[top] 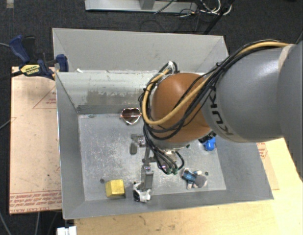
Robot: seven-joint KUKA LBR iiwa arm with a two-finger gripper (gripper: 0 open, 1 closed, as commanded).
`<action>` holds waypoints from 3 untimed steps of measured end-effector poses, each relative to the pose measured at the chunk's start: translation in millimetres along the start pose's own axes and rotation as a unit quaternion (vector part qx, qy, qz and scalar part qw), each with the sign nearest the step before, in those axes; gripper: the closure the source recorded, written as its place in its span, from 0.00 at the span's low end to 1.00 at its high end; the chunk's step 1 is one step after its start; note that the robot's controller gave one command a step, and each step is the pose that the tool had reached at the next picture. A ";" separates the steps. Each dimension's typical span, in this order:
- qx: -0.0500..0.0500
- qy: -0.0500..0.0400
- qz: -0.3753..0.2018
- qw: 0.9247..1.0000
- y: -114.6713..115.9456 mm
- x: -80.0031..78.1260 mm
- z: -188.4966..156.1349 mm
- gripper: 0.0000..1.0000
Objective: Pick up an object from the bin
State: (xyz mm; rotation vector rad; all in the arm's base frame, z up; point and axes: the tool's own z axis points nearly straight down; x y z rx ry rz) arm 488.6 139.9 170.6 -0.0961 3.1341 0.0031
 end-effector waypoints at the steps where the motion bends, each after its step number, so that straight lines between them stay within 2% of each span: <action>1: 0.000 0.004 -0.164 0.986 27.4 2.5 19.4 0.00; 2: 0.000 0.003 -0.202 0.979 -20.4 7.6 26.7 0.00; 3: -0.001 0.002 -0.359 0.933 19.6 0.4 68.6 0.00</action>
Offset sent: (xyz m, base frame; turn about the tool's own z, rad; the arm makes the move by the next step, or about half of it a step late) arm -0.0070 -0.0322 -0.0291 -0.4041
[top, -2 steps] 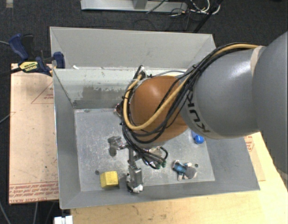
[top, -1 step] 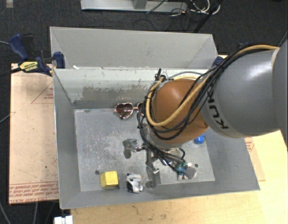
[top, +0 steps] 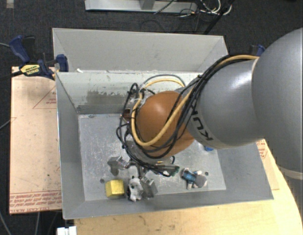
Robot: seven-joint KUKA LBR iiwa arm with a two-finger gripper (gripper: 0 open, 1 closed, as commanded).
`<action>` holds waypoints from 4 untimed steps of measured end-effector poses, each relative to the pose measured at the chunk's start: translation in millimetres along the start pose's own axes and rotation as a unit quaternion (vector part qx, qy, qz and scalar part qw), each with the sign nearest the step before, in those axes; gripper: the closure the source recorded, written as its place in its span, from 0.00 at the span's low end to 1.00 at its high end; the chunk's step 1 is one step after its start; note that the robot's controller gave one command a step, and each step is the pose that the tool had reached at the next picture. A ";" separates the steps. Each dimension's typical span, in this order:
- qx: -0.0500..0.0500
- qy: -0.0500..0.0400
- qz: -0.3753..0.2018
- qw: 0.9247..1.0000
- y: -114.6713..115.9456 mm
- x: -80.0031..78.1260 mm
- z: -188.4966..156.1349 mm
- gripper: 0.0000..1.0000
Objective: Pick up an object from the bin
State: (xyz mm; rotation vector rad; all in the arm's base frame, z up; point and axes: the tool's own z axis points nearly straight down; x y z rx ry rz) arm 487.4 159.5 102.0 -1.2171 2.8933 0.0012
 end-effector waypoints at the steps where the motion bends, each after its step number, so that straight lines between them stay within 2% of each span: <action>1: -0.001 0.001 -0.121 0.993 -25.7 35.5 32.4 1.00; 3: -0.003 0.002 -0.122 0.993 -23.9 35.6 28.1 1.00; 4: -0.004 0.004 -0.122 0.993 -22.6 36.8 6.4 1.00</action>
Offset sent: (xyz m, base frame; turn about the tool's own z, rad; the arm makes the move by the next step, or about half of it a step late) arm 0.0000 0.0000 0.0000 0.0000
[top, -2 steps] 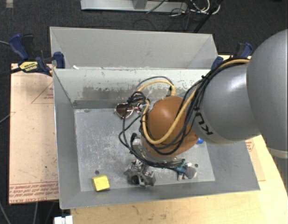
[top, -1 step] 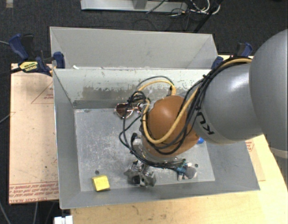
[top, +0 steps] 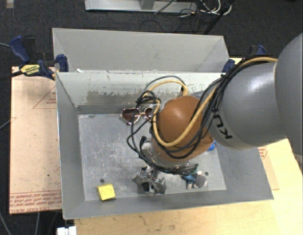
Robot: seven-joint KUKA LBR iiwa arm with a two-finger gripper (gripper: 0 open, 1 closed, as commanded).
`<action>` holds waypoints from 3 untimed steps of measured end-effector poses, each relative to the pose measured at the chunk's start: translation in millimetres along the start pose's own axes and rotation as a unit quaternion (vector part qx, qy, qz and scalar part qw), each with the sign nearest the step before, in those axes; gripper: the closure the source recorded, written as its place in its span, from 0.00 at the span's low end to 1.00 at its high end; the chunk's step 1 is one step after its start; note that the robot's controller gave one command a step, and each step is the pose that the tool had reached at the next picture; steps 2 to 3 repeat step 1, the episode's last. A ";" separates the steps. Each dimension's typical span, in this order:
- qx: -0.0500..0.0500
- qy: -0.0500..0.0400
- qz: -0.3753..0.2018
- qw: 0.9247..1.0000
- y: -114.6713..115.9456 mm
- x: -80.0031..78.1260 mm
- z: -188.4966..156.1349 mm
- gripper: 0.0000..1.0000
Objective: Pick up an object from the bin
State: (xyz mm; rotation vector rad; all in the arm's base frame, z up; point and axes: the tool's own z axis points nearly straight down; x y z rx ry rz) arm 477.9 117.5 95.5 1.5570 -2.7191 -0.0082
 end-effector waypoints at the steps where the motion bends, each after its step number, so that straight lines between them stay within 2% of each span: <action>1: 0.003 -0.003 0.000 1.000 -1.7 -1.3 -18.7 1.00; 3: 0.003 -0.003 0.000 1.000 -1.7 -1.3 -18.7 1.00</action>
Offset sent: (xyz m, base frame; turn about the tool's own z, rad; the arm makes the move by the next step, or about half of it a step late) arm 0.0002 0.0002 0.0084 0.0000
